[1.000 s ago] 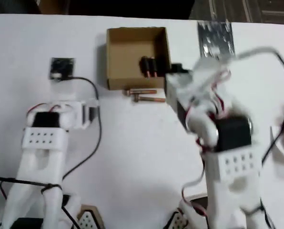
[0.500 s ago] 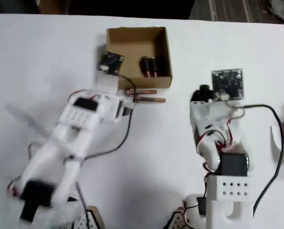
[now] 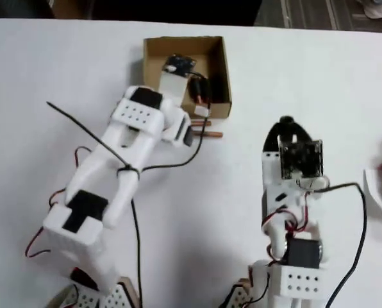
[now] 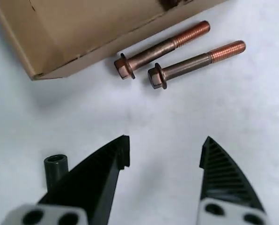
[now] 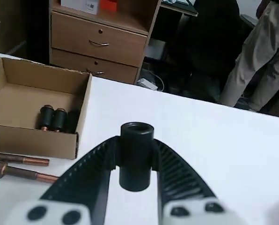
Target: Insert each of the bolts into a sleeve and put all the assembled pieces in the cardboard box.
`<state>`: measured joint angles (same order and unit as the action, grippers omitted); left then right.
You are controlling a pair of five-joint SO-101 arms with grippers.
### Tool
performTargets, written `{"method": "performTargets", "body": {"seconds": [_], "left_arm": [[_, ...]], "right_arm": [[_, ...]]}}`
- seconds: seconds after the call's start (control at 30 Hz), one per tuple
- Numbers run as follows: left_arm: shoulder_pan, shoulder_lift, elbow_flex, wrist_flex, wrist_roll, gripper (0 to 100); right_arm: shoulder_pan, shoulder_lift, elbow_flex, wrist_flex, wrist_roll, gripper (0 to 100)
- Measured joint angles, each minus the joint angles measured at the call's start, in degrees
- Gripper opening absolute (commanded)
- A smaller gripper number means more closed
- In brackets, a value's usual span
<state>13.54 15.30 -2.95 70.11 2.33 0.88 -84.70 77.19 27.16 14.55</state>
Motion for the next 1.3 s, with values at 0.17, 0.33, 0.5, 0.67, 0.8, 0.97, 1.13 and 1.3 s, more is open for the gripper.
{"method": "performTargets", "body": {"seconds": [0.17, 0.33, 0.5, 0.67, 0.8, 0.97, 1.13, 1.3], "left_arm": [[0.0, 3.16, -0.09, -0.18, 0.0, 26], [0.0, 7.21, -2.02, -3.87, -0.09, 26], [0.88, 14.42, -6.07, -10.64, 14.33, 26], [4.22, 16.88, -12.84, -5.89, 41.76, 26], [7.38, 16.88, -19.25, -4.66, 46.51, 26], [9.58, 16.88, -21.01, -4.66, 50.11, 26], [9.49, 17.05, -21.19, -1.14, 67.16, 26], [10.11, 17.05, -21.19, 2.55, 78.07, 26]], "right_arm": [[-3.16, -6.07, 9.41, -6.24, -1.76, 2.1], [-3.43, -12.66, 16.88, -9.49, -2.55, 2.1], [-2.29, -16.62, 19.16, -9.49, -9.05, 2.0], [0.7, -16.88, 19.16, -9.14, -12.4, 2.0], [2.55, -16.88, 19.16, -8.97, -12.57, 2.0], [4.4, -16.88, 19.16, -8.97, -12.57, 2.0], [5.1, -16.88, 19.16, -8.97, -12.57, 2.0], [5.1, -16.88, 19.16, -8.97, -12.57, 2.0]]}}
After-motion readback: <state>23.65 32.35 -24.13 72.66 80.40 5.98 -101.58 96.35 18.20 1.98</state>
